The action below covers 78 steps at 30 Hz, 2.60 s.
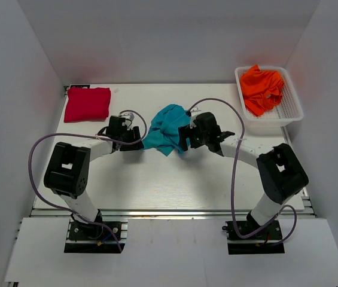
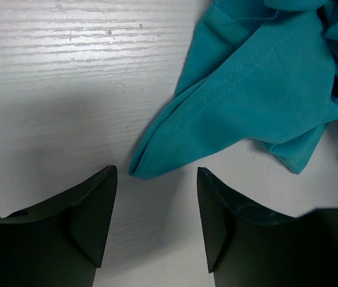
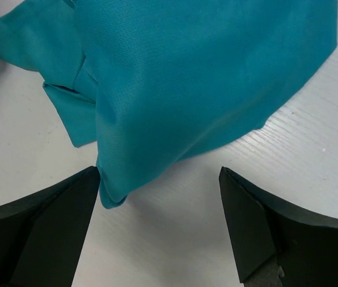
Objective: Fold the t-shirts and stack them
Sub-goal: Flatten out the tshirt
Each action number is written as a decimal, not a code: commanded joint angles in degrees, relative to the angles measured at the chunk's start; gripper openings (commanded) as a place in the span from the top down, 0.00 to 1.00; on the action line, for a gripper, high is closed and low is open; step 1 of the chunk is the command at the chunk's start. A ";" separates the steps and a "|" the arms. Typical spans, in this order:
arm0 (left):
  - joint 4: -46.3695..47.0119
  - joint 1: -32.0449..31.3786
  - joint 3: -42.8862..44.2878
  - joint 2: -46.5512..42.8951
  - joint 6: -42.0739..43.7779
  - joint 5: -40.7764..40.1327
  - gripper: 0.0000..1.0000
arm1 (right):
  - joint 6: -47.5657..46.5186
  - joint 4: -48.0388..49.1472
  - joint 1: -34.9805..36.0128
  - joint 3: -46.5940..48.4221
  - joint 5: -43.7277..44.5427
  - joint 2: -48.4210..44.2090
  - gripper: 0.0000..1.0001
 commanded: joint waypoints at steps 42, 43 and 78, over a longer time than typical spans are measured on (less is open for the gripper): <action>8.66 -1.91 10.88 -57.08 8.38 -20.72 1.00 | -12.99 6.50 0.74 12.33 31.81 -41.40 1.00; 8.66 -1.91 11.59 -58.65 8.99 -18.63 1.00 | -13.44 4.57 0.82 13.39 27.79 -42.28 1.00; -7.41 2.39 19.51 -15.37 1.18 -41.54 1.00 | 8.80 6.50 0.73 7.93 2.82 -9.74 0.82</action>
